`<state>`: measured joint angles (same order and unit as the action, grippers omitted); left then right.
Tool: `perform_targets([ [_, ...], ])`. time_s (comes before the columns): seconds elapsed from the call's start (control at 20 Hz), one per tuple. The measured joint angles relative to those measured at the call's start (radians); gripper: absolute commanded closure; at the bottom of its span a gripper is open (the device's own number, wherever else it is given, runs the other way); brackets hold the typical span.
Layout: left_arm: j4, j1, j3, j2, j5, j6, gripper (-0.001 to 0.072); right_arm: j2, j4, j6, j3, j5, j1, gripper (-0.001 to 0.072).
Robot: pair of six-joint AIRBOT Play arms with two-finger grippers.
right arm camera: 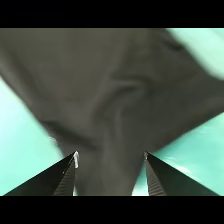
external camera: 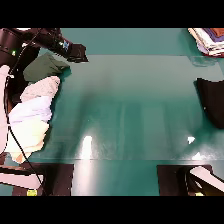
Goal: Fold the shirts.
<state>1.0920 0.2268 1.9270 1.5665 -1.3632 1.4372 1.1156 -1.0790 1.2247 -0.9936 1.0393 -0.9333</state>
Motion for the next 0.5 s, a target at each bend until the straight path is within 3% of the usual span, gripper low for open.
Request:
perform_targets([
  [0.2,0.0,0.0,0.0,0.0,0.002,-0.002,0.0678,-0.001,-0.062,0.018,-0.117,0.087,0.058,0.0235],
  [0.45,0.0,0.0,0.0,0.0,0.016,-0.003,0.0678,-0.001,0.031,0.024,-0.17,0.179,0.328,0.0244],
  [0.5,0.0,0.0,0.0,0.0,0.017,-0.004,0.0678,-0.001,0.05,0.024,-0.174,0.192,0.407,0.0335],
])
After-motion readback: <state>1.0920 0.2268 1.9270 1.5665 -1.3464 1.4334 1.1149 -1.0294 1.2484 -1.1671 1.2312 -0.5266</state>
